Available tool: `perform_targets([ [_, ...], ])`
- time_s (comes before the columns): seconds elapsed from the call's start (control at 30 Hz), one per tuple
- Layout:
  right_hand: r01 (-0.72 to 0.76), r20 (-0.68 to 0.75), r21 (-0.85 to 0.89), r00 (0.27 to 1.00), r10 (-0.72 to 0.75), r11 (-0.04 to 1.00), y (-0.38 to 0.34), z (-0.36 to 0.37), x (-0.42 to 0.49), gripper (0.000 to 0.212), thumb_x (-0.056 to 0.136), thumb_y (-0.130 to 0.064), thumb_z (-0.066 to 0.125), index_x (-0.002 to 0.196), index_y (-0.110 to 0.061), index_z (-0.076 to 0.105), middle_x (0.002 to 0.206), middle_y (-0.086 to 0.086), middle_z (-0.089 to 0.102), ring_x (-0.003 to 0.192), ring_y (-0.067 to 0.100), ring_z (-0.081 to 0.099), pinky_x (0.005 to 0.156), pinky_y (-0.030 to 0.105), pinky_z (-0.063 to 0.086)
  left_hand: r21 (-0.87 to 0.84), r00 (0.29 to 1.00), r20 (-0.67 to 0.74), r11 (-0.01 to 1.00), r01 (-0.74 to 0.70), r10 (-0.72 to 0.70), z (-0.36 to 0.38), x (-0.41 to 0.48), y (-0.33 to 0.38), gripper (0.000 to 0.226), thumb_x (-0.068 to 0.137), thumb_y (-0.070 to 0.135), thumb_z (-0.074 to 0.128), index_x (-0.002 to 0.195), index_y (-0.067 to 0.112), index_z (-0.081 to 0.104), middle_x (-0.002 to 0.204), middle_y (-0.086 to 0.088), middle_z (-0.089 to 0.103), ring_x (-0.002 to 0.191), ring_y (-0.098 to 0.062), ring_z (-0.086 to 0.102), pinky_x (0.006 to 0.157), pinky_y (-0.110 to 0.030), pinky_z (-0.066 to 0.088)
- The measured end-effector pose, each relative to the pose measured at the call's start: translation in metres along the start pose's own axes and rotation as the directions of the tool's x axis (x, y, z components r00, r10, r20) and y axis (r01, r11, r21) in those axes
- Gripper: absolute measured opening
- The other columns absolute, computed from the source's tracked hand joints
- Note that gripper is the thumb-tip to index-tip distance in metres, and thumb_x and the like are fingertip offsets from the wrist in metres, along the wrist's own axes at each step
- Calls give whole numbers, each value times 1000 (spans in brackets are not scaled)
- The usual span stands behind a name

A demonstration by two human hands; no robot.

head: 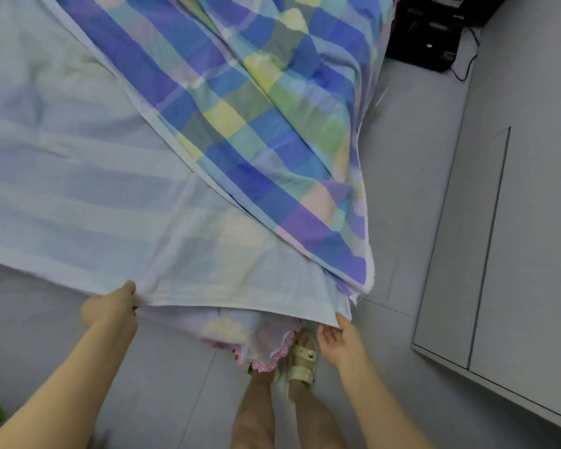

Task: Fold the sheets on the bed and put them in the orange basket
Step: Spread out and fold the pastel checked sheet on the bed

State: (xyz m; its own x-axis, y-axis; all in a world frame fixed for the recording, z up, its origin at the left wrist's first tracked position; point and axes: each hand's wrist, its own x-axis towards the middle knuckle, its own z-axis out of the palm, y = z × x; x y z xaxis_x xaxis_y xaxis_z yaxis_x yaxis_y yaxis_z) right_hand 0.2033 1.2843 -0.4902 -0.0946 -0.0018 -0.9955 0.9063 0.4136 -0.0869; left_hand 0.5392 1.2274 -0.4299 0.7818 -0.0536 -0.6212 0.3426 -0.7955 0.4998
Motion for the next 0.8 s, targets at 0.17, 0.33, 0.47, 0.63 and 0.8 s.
perform_targets([
  [0.17, 4, -155, -445, 985, -81, 895, -8, 16, 14, 11, 92, -10, 54, 87, 0, 54, 68, 10, 48, 56, 20, 46, 34, 22, 44, 510, 933, -153, 835, -208, 326, 21, -1, 4, 59, 81, 12, 63, 131, -7, 37, 128, -29, 47, 118, -40, 48, 98, -44, 40],
  [0.33, 14, 109, -207, 994, 9, 978, -18, 68, 12, 33, 100, -1, 34, 128, 13, 44, 107, 26, 61, 98, 34, 62, 79, 29, 54, 119, 864, 297, 883, -455, 406, 90, -45, 36, 21, 87, 9, 57, 66, 9, 56, 57, -5, 59, 59, -23, 58, 70, -33, 53],
  [0.47, -156, 162, -51, 973, 162, 986, -19, 97, 31, 32, 100, 0, 32, 125, 14, 48, 106, 29, 63, 112, 32, 59, 82, 30, 54, -214, 856, 500, 977, -26, 132, 148, -57, 76, 14, 96, 1, 44, 84, 0, 51, 79, -12, 53, 68, -19, 55, 64, -26, 55],
  [0.63, -236, 207, 10, 951, 229, 972, -14, 119, 53, 19, 95, -13, 49, 84, 1, 53, 84, 17, 58, 82, 29, 57, 64, 35, 57, -192, 738, 675, 959, 207, -24, 174, -55, 100, 18, 93, 23, 53, 81, 10, 53, 75, -3, 62, 48, -13, 57, 46, -16, 39],
  [0.8, -141, 341, 168, 937, 77, 976, -34, 124, 50, 13, 94, -6, 45, 86, -5, 55, 84, 13, 60, 73, 26, 57, 49, 33, 54, -239, 690, 724, 937, 257, -4, 168, -56, 103, 6, 59, 11, 64, 56, 14, 61, 55, 4, 64, 41, -11, 54, 44, -17, 28],
])
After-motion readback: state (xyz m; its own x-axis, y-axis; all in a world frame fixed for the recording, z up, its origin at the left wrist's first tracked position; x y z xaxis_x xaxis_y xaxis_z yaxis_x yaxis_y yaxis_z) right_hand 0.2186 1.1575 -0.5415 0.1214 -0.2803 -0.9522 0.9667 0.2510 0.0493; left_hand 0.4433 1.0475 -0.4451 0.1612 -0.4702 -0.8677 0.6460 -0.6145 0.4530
